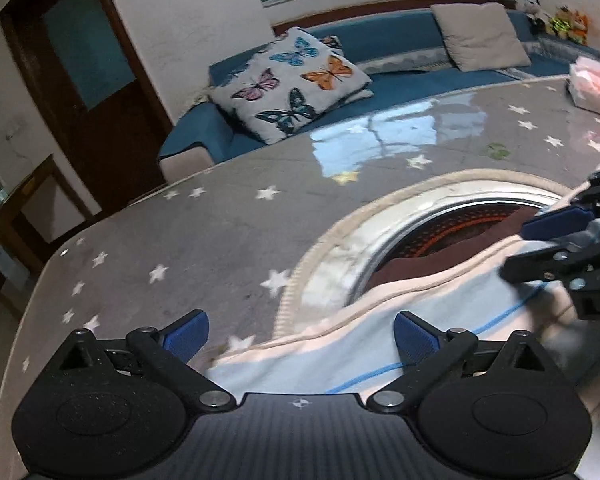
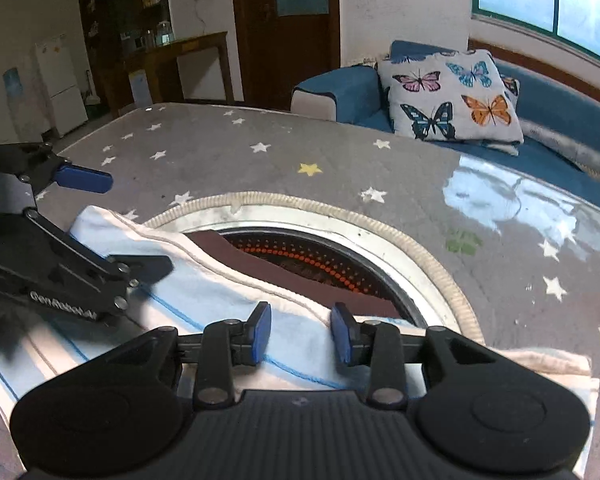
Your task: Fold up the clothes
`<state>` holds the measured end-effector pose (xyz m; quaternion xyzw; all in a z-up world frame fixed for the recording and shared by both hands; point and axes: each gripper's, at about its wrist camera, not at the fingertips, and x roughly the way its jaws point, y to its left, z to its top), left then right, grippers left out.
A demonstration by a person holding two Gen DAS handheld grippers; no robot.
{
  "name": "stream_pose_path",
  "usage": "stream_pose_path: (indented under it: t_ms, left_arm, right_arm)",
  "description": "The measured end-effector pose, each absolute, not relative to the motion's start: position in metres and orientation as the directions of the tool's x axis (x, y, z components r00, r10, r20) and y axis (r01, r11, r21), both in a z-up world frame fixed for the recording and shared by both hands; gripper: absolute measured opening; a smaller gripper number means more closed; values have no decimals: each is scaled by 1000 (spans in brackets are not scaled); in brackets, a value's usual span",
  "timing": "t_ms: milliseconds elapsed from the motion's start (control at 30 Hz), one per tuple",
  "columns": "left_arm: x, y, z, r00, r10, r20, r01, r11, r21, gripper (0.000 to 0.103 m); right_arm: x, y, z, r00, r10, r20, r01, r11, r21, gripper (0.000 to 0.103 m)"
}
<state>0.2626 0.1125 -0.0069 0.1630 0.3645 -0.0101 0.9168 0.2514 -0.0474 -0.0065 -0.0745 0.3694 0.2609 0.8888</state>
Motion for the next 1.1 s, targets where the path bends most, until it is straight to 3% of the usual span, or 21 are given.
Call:
stream_pose_path:
  t_ms: [467, 1100]
  left_arm:
    - [221, 170, -5, 711, 177, -681, 21, 962, 272, 103]
    - [238, 196, -5, 699, 217, -681, -57, 967, 250, 103]
  right_arm:
    - [205, -13, 4, 619, 409, -670, -572, 820, -28, 68]
    - [164, 42, 1, 506, 565, -652, -706, 706, 63, 66]
